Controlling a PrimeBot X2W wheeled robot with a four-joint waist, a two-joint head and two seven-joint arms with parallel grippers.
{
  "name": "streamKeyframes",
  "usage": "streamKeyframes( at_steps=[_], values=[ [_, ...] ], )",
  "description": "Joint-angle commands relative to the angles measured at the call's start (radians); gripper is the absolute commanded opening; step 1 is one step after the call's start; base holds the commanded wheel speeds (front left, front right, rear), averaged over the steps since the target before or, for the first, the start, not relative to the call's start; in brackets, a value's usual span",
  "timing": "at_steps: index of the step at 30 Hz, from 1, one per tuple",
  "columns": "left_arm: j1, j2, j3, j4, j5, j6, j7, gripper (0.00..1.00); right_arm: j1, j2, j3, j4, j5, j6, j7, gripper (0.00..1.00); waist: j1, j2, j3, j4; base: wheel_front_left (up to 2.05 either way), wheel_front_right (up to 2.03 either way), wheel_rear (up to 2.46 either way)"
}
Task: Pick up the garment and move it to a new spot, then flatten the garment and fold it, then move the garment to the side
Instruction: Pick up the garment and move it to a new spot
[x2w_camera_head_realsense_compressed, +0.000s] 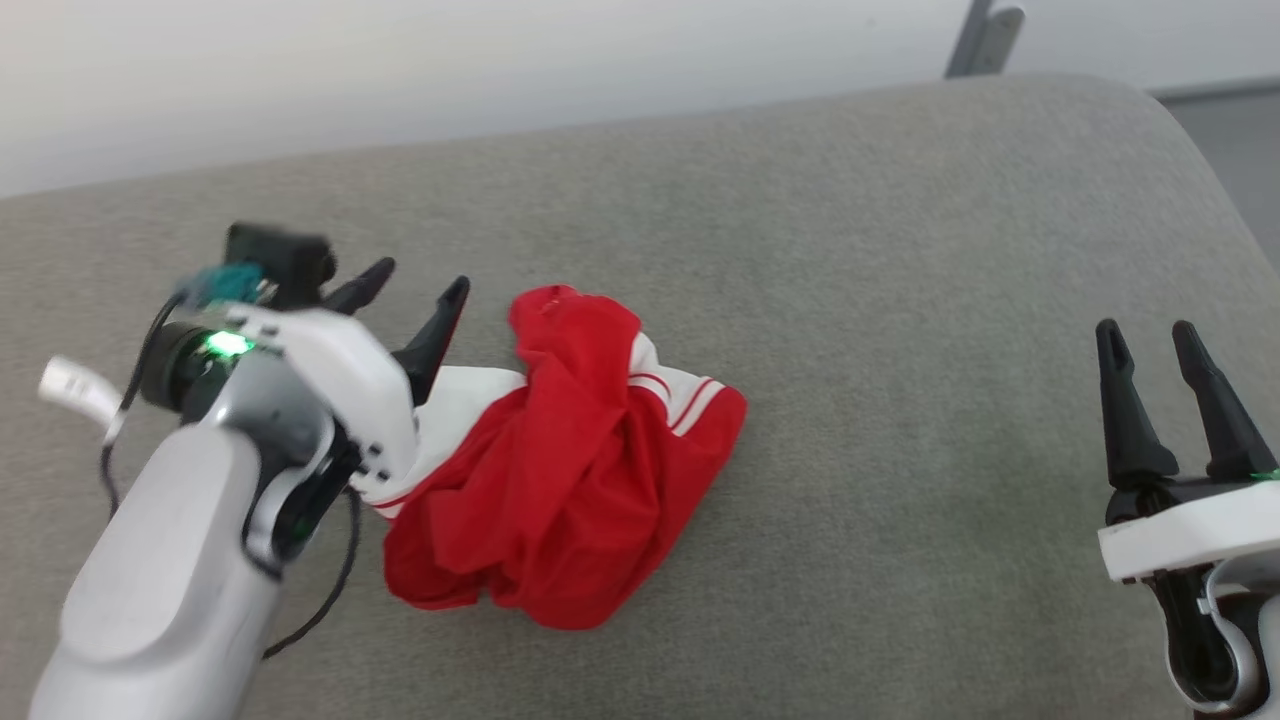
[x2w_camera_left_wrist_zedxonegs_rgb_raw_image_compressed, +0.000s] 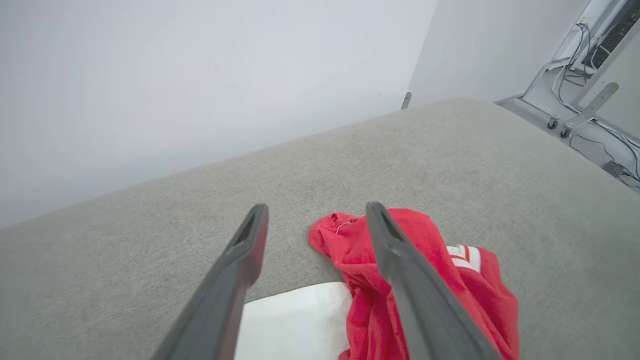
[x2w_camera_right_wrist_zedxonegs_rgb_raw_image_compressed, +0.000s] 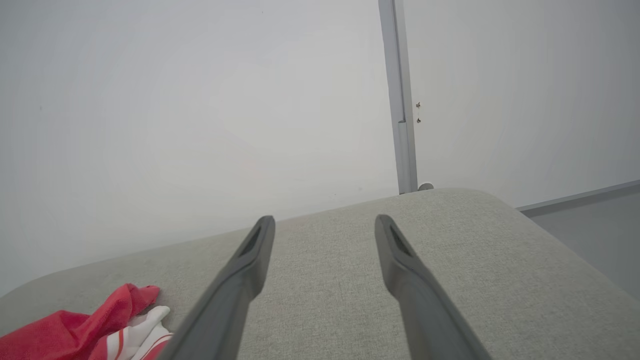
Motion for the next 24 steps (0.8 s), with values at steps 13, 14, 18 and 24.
streamKeyframes(
  at_steps=[13, 14, 18, 24],
  values=[
    [0.328, 0.079, 0.162, -0.206, 0.044, 0.088, -0.42, 1.0, 0.044, -0.035, 0.007, 0.011, -0.05, 0.0, -0.003, 1.0, 0.0, 0.0, -0.066, 0.086, 0.0, 0.0, 0.0],
    [0.35, 0.082, 0.171, -0.212, 0.047, 0.095, -0.442, 1.0, 0.046, -0.038, 0.008, 0.015, -0.053, 0.0, -0.006, 1.0, 0.0, 0.0, -0.068, 0.089, 0.0, 0.0, 0.0],
    [0.439, 0.076, 0.194, -0.221, 0.04, 0.106, -0.518, 1.0, 0.056, -0.04, 0.014, 0.026, -0.057, 0.0, -0.011, 1.0, 0.0, 0.0, -0.078, 0.104, 0.0, 0.0, 0.0],
    [0.542, 0.056, 0.227, -0.224, 0.025, 0.131, -0.566, 1.0, 0.062, -0.05, 0.026, 0.035, -0.057, 0.0, -0.022, 1.0, 0.0, 0.0, -0.089, 0.119, 0.0, 0.0, 0.0]
  ],
)
